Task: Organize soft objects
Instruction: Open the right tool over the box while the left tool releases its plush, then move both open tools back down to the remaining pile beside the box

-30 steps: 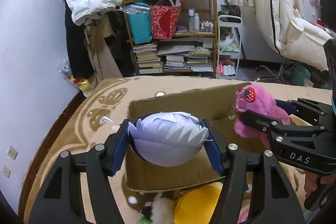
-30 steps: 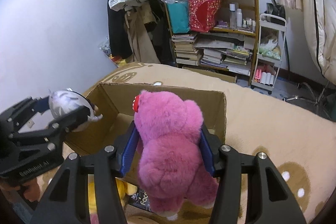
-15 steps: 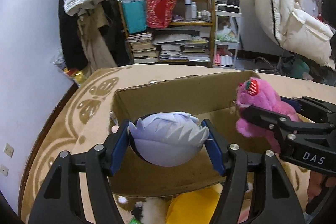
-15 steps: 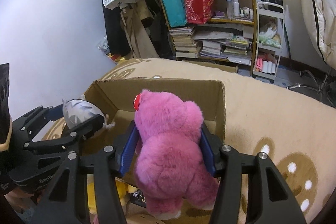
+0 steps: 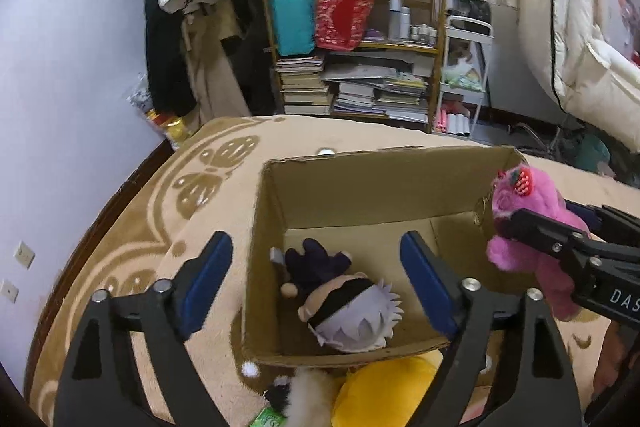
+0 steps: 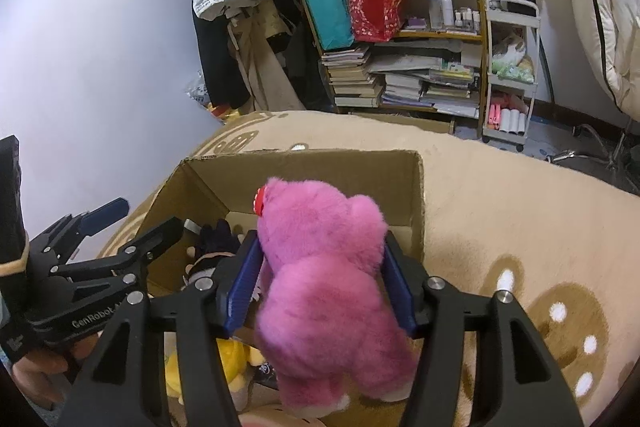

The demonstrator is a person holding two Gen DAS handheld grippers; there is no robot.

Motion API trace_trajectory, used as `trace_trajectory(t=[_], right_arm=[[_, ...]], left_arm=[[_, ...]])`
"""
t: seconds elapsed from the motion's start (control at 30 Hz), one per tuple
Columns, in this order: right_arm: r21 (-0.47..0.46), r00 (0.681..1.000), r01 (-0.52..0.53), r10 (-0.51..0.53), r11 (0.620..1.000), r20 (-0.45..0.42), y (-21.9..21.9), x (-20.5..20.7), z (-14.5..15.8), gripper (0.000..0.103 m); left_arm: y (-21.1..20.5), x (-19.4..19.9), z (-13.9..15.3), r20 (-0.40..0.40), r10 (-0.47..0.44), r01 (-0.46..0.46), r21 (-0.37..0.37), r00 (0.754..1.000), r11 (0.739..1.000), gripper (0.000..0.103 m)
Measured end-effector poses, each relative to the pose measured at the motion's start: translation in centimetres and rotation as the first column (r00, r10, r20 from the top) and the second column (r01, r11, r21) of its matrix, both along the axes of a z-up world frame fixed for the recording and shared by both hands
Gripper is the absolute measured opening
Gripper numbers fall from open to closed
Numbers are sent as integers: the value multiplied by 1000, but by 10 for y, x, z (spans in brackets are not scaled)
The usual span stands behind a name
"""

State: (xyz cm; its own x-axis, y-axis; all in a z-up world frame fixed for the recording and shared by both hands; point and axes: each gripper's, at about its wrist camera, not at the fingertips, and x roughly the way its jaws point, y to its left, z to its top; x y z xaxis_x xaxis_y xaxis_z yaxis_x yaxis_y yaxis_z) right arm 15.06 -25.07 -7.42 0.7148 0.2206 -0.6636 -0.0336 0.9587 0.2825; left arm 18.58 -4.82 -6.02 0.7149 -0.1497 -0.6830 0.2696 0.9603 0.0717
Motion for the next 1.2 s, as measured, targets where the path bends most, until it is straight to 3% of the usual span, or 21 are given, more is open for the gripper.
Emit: trace_trajectory(t=[0.07, 0.2, 0.3, 0.43, 0.83, 1.2], right_arm=[[-1, 1000, 2, -2, 1000, 10, -1, -2, 2, 65], [13, 999, 19, -20, 1000, 32, -2, -6, 11, 85], [-4, 999, 36, -36, 999, 32, -2, -9, 17, 91], [-2, 998, 44, -44, 999, 36, -3, -14, 23, 103], [42, 996, 69, -71, 997, 48, -5, -40, 40, 103], [57, 999, 51, -51, 997, -10, 0, -75, 20, 103]], left_arm=[[5, 0, 2, -8, 9, -9, -12, 1000, 1000, 88], [14, -4, 9, -3, 23, -23, -20, 1000, 1000, 94], [20, -10, 16, 11, 31, -31, -21, 999, 999, 101], [25, -17, 24, 16, 38, -38, -3, 999, 999, 102], [40, -40, 37, -27, 48, -49, -13, 998, 999, 103], [49, -69, 26, -79, 35, -37, -17, 996, 999, 103]])
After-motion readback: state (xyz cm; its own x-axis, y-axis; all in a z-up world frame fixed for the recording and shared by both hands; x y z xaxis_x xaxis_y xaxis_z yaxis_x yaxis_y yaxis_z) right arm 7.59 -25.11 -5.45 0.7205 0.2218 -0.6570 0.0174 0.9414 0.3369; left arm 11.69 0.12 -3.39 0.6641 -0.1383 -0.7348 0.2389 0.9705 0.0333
